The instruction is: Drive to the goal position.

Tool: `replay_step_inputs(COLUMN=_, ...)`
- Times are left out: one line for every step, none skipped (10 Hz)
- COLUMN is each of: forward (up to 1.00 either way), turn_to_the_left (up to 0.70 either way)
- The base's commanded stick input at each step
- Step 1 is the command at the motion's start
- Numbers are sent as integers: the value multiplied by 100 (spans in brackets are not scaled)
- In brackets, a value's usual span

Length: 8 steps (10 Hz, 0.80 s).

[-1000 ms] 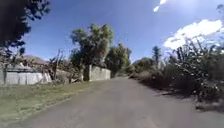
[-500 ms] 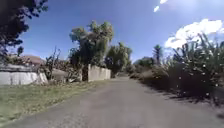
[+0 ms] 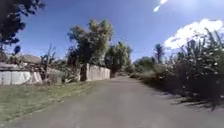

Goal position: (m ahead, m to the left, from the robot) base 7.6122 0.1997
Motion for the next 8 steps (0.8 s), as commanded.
replay_step_inputs(forward=100, turn_to_the_left=-33)
replay_step_inputs(forward=100, turn_to_the_left=-18)
replay_step_inputs(forward=100, turn_to_the_left=-4)
replay_step_inputs(forward=100, turn_to_the_left=0)
replay_step_inputs(forward=100, turn_to_the_left=0)
replay_step_inputs(forward=100, turn_to_the_left=0)
replay_step_inputs(forward=100, turn_to_the_left=0)
replay_step_inputs(forward=100, turn_to_the_left=0)
